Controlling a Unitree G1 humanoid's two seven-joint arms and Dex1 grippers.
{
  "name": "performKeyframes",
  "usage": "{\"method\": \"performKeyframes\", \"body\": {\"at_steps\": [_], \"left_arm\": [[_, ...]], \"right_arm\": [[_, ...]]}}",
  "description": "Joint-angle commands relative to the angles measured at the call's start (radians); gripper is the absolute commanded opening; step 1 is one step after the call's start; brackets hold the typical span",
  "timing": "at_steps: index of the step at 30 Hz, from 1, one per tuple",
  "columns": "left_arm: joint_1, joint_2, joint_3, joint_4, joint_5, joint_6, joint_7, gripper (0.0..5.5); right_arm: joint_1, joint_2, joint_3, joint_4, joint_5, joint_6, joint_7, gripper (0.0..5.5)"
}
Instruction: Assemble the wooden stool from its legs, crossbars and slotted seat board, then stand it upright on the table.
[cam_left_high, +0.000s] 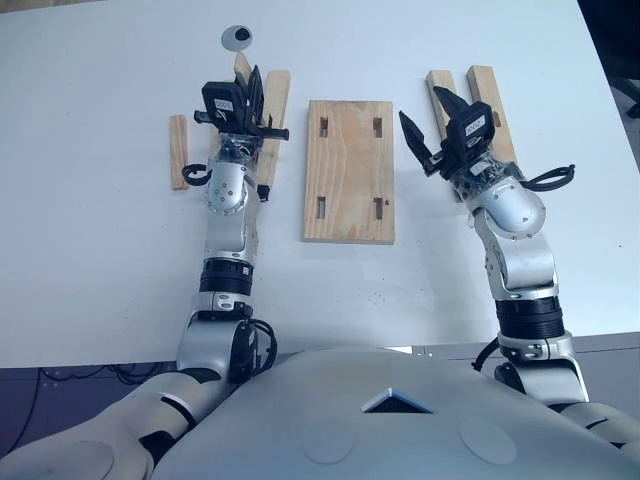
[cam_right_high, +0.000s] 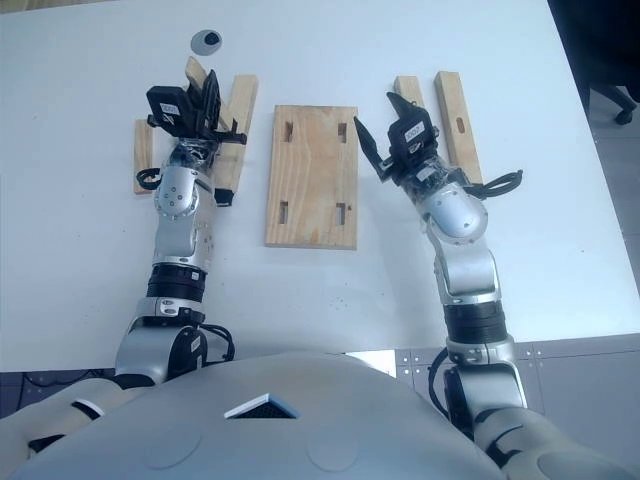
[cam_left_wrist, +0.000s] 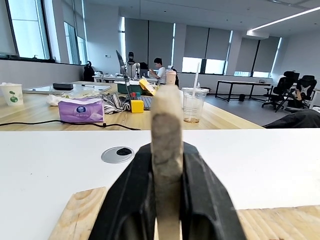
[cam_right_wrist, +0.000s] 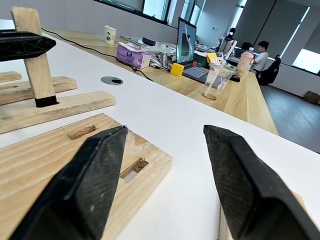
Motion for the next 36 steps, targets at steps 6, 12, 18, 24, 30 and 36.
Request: {"method": "performKeyframes", "body": {"at_steps": [6,12,18,24,30,36], "left_arm": [[0.14,0.038,-0.036,0.149,0.02,0.113,-0.085,0.38],[0.14,0.056,-0.037,0.184,0.014,0.11,-0.116,0.38],[0.115,0.045,-0.017,0.173,-0.031,-0.011,-0.156,0.38],[0.019,0.036,-0.015,0.279,-0.023,-0.065,-0.155,0.38],[-0.084,0.02,-0.027,0.387,-0.009,-0.119,-0.158,0.38],[-0.094,0.017,-0.022,0.4,-0.01,-0.148,-0.152,0.38]], "right_arm": [[0.044,-0.005,0.008,-0.053,-0.011,0.025,0.004,2.81],[0.056,0.006,0.01,-0.063,-0.016,0.03,-0.009,2.81],[0.044,0.013,0.012,-0.053,-0.016,0.024,-0.021,2.81],[0.023,0.01,0.013,-0.041,-0.013,0.022,-0.017,2.81],[0.017,0.01,0.016,-0.038,-0.012,0.021,-0.015,2.81],[0.017,0.017,0.023,-0.033,-0.014,0.017,-0.02,2.81]]}}
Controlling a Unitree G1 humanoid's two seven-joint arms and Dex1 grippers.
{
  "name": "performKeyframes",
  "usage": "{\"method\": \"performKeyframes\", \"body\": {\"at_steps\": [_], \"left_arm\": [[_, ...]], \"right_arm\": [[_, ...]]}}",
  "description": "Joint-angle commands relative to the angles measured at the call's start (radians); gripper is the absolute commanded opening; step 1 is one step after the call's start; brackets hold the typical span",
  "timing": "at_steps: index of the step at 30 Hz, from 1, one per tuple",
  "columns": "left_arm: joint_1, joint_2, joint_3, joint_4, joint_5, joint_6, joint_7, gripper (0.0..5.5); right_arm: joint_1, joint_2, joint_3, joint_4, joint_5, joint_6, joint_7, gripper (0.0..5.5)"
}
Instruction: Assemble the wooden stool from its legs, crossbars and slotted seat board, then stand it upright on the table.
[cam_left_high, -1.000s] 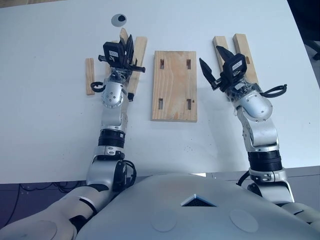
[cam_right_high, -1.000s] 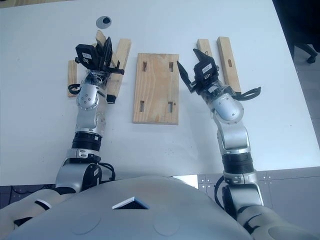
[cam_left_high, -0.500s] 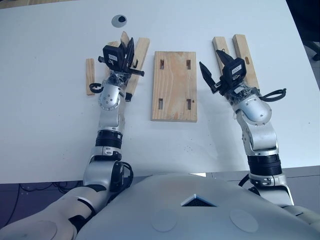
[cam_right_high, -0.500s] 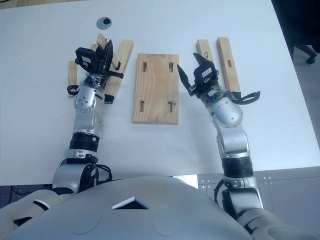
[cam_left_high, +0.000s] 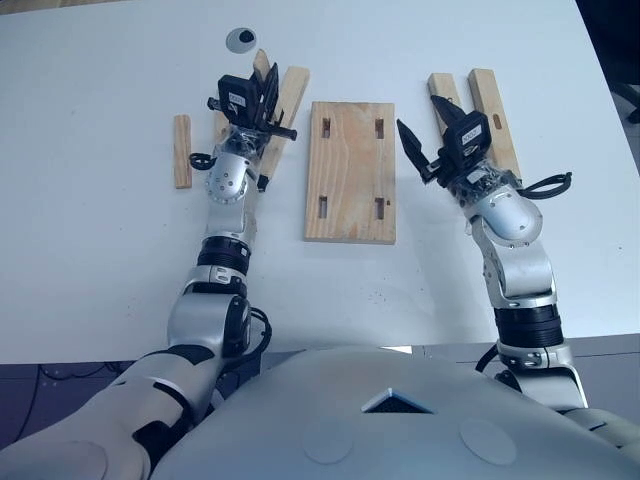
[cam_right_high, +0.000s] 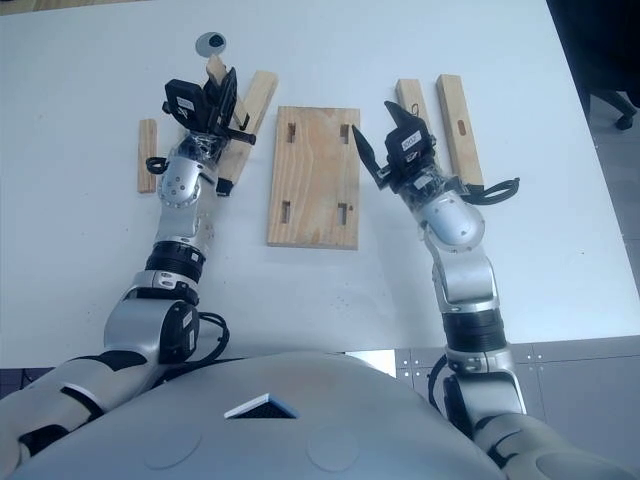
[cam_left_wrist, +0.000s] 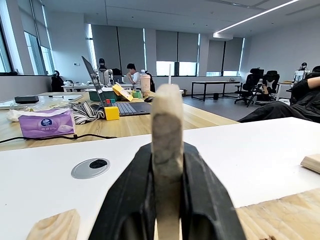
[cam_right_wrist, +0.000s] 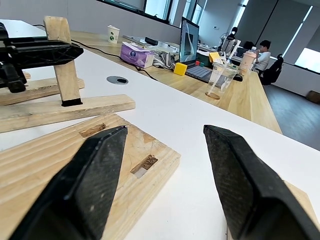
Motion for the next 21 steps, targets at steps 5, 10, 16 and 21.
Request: {"method": "performKeyframes", "body": {"at_steps": [5,10,16,21], "left_arm": [[0.139,0.017,-0.02,-0.133,0.043,0.084,0.031,0.75],[0.243,0.083,-0.011,-0.475,0.022,0.293,0.006,1.52],[0.381,0.208,-0.02,-0.806,-0.062,0.848,-0.076,2.34],[0.361,0.273,-0.044,-0.905,-0.112,1.059,-0.148,3.07]], "right_arm": [[0.001,0.018,0.014,-0.007,-0.011,-0.001,-0.014,2.81],[0.024,0.02,0.019,-0.021,-0.011,-0.004,-0.03,2.81],[0.049,0.02,0.015,-0.032,-0.018,-0.004,-0.052,2.81],[0.051,0.02,0.016,-0.033,-0.02,-0.002,-0.058,2.81]]}}
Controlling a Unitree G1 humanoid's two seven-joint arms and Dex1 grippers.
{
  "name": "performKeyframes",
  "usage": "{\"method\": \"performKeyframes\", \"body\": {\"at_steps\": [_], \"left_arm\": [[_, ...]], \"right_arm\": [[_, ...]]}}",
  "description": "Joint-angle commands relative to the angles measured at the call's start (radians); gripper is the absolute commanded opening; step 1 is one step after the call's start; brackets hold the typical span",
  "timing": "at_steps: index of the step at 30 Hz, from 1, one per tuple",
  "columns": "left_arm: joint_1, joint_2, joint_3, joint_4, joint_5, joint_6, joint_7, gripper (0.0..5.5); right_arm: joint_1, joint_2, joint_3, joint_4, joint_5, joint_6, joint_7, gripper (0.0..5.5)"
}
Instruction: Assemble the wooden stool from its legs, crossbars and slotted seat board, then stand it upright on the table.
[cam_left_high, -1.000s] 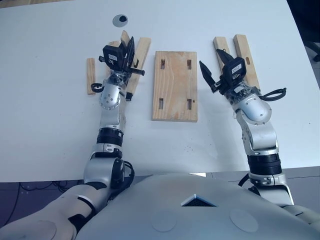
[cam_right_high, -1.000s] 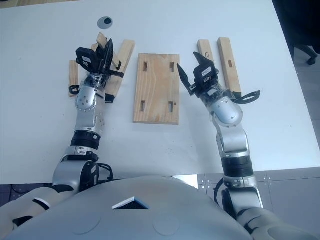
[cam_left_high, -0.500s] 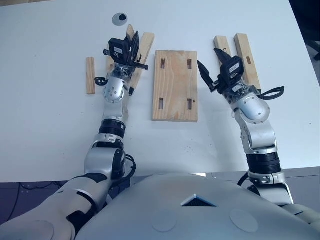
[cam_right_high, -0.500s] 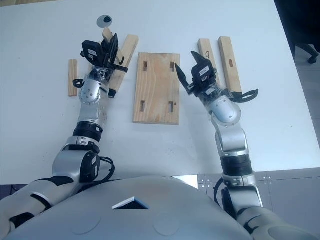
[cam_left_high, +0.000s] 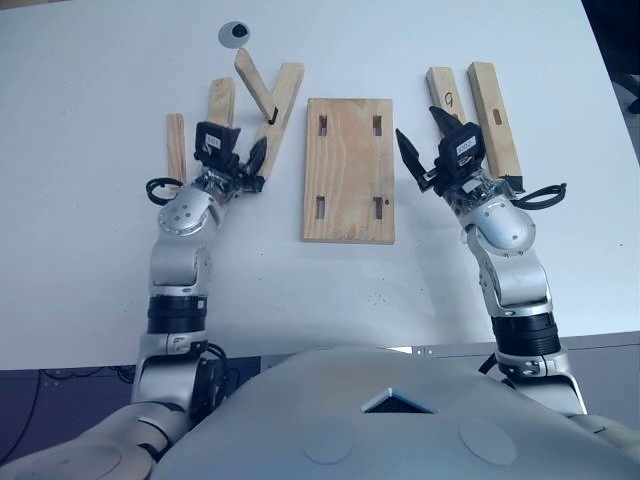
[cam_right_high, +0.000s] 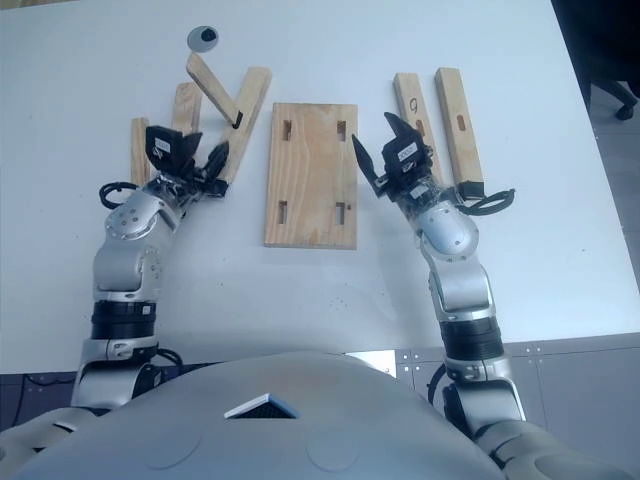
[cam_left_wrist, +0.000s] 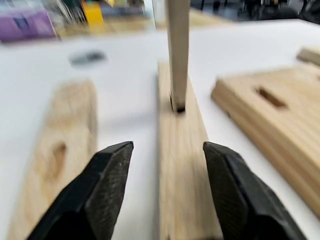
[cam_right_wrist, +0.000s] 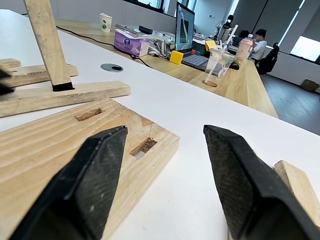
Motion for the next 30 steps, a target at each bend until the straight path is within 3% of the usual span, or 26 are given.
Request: {"method": "performKeyframes", "body": {"at_steps": [1,12,22,27,30], "left_arm": [[-0.026,0.038,-0.031,-0.061,-0.005,0.098,-0.028,3.17],[-0.046,0.054,-0.072,-0.034,0.052,0.19,0.011,3.29],[-0.084,0.084,-0.122,-0.057,0.103,0.301,0.03,2.03],[-0.112,0.101,-0.133,-0.052,0.154,0.276,0.056,2.0],[-0.175,0.055,-0.043,-0.026,0.134,0.224,0.113,2.0]], "right_arm": [[0.002,0.016,-0.001,-0.011,-0.003,0.0,-0.004,2.81],[-0.008,0.012,0.002,-0.004,-0.002,0.006,-0.002,2.81],[0.0,0.023,0.01,-0.008,-0.004,0.01,-0.01,2.81],[-0.001,0.029,0.018,-0.006,-0.004,0.012,-0.013,2.81],[-0.008,0.031,0.011,0.0,-0.003,0.007,-0.017,2.81]]}}
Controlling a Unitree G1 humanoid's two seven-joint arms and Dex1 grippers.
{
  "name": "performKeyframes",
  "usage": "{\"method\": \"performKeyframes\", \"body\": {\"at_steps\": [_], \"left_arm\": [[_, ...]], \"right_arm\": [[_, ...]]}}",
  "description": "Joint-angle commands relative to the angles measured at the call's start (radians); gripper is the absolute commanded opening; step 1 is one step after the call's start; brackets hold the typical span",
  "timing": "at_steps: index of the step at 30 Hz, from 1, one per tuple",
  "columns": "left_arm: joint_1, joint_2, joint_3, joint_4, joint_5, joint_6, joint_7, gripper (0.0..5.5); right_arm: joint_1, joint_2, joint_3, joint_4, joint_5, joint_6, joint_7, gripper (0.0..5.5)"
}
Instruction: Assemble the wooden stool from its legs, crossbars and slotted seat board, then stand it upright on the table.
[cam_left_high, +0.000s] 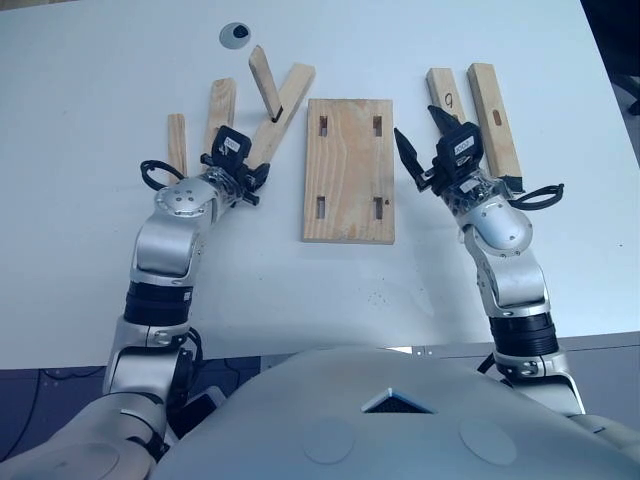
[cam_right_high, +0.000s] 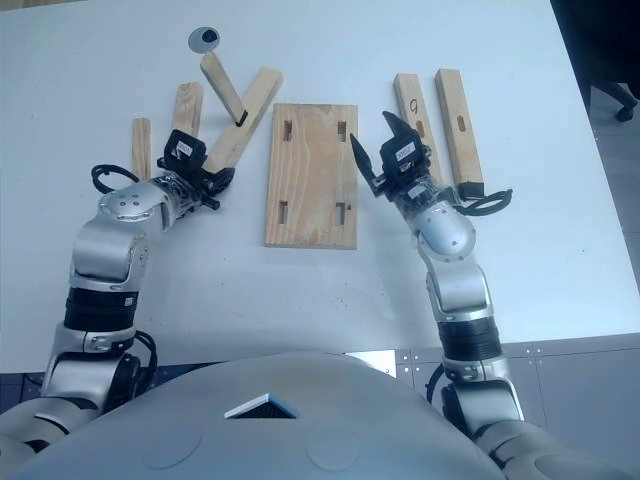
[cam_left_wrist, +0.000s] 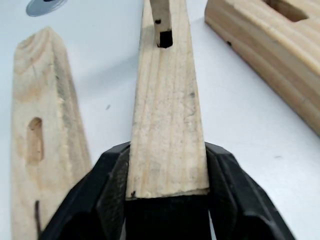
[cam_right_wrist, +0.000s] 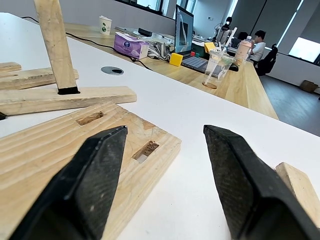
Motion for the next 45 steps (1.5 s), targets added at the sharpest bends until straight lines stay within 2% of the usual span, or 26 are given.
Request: {"method": "performKeyframes", "body": {"at_steps": [1,4,8,12,16,18,20,24,30,37,45], "left_arm": [[-0.096,-0.054,0.123,0.029,-0.034,-0.065,0.065,2.0],[-0.19,-0.126,0.231,0.02,-0.17,-0.08,0.036,2.0],[-0.265,-0.177,0.321,0.014,-0.438,0.085,-0.088,2.0],[-0.302,-0.174,0.38,0.061,-0.734,0.347,-0.238,2.0],[-0.299,-0.126,0.367,0.106,-0.872,0.417,-0.418,2.0],[-0.305,-0.12,0.361,0.118,-0.897,0.418,-0.461,2.0],[-0.304,-0.118,0.362,0.111,-0.932,0.431,-0.491,2.0],[-0.299,-0.109,0.328,0.113,-0.943,0.42,-0.519,2.0],[-0.297,-0.106,0.309,0.106,-0.956,0.413,-0.523,2.0],[-0.287,-0.11,0.312,0.084,-1.029,0.447,-0.515,2.0],[-0.266,-0.109,0.298,0.05,-1.042,0.446,-0.496,2.0]], "right_arm": [[-0.008,0.023,-0.004,0.004,-0.003,0.002,-0.01,2.81],[-0.029,0.038,-0.046,0.012,0.033,0.01,-0.006,2.81],[-0.089,0.0,-0.091,0.049,0.073,0.006,0.05,2.81],[-0.199,-0.035,-0.177,0.04,0.363,0.216,0.262,2.81],[-0.322,-0.072,-0.352,0.081,0.849,0.641,0.389,3.37],[-0.367,-0.063,-0.433,0.128,1.054,0.796,0.366,3.72],[-0.414,-0.048,-0.475,0.193,1.156,0.884,0.307,4.0],[-0.471,-0.028,-0.511,0.227,1.356,1.018,0.205,4.05],[-0.513,0.035,-0.493,0.211,1.468,1.024,0.058,4.05],[-0.525,0.057,-0.486,0.237,1.48,0.994,0.013,4.05],[-0.525,0.052,-0.478,0.235,1.516,0.999,0.02,2.84]]}}
